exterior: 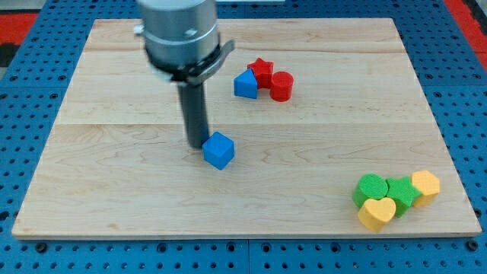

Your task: Move the blue cube slightly up

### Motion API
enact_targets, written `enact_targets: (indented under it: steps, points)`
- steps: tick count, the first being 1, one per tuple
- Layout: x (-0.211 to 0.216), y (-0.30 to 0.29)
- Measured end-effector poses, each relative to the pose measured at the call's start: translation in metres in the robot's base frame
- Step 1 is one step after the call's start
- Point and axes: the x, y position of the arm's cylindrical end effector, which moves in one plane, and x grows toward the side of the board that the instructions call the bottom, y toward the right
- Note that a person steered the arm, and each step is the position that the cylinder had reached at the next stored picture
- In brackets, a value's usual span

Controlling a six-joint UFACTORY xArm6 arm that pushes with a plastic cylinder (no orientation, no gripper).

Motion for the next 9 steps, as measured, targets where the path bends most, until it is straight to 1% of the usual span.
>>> enact_targets:
  steps: [1, 2, 3, 4, 5, 6, 7, 8, 9]
  points:
    - [0.075, -0.018]
    - [0.09, -0.012]
    - [0.051, -0.01]
    - [0.02, 0.005]
    - [0.041, 0.069]
    - [0.046, 0.09]
    - [0.055, 0.09]
    - [0.04, 0.085]
    - [0.006, 0.085]
